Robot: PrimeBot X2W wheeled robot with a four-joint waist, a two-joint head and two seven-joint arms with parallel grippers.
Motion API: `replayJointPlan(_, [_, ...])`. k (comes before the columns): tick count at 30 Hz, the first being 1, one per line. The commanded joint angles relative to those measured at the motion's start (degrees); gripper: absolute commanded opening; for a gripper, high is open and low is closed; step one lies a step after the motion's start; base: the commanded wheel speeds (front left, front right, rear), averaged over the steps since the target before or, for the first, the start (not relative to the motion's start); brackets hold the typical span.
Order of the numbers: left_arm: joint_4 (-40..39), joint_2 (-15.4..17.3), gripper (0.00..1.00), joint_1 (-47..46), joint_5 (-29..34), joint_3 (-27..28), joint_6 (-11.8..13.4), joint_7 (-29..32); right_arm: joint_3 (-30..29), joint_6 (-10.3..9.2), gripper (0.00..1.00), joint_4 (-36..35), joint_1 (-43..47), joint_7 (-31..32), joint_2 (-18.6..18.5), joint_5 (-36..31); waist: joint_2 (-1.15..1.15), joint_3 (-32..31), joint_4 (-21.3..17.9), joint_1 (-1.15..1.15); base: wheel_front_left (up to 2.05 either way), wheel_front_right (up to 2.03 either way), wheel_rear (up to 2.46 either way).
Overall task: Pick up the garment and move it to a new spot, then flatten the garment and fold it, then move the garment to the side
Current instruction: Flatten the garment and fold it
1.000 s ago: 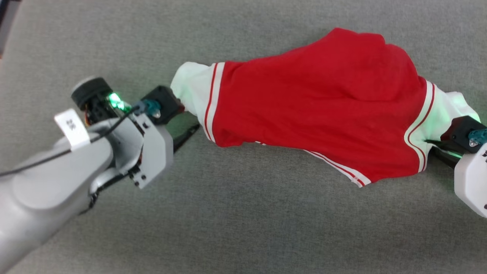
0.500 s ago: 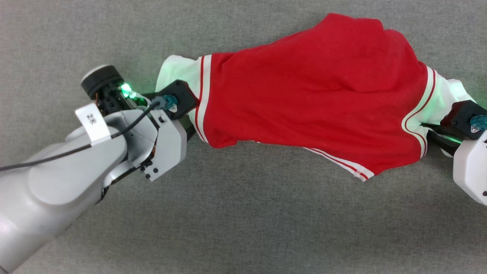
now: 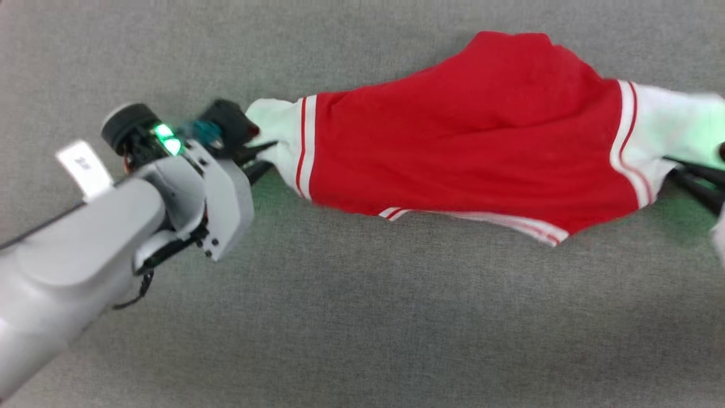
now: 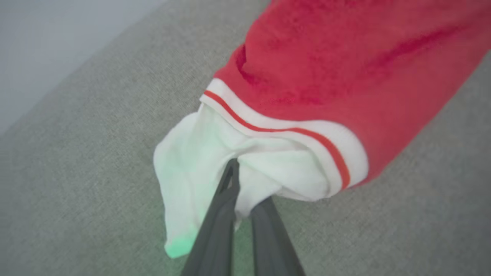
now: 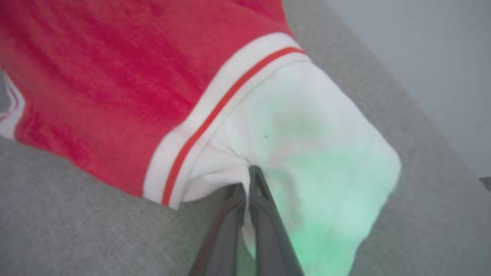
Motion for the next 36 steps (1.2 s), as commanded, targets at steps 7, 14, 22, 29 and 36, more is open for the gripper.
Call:
replayJointPlan(7, [1.46, -0.04, 0.0, -2.86, -11.74, 0.11, 0.12, -4.75, -5.6, -0.11, 0.0, -2.28, -0.01, -2.75, -4.22, 3.28, 0.0, -1.32, -0.51, 0.0, 0.0, 0.0, 0.0])
replayJointPlan(14, [6.86, -4.84, 0.0, -5.83, -27.91, 4.59, 0.12, -3.07, -11.85, -0.1, 0.0, 1.82, -3.55, -1.99, 1.0, 8.26, 0.0, 0.4, -2.0, 0.0, 0.0, 0.0, 0.0])
replayJointPlan(22, [25.84, -14.6, 0.0, -20.67, -37.46, 13.6, 0.33, -0.28, -19.37, -0.1, 0.0, 16.8, -18.64, -0.06, 13.15, 9.98, 0.0, 2.86, -3.39, 0.0, 0.0, 0.0, 0.0])
replayJointPlan(29, [38.27, -19.69, 0.0, -37.52, -37.55, 20.06, 0.54, -8.96, -25.48, -0.1, 0.0, 32.71, -36.02, -7.62, 22.19, 2.03, 0.0, 2.86, -3.89, 0.0, 0.0, 0.0, 0.0])
replayJointPlan(36, [38.55, -20.59, 0.0, -38.06, -38.35, 20.78, 0.07, -7.62, -26.62, -0.1, 0.0, 41.08, -39.15, -11.65, 24.75, -0.65, 0.0, -0.45, -3.07, 0.0, 0.0, 0.0, 0.0])
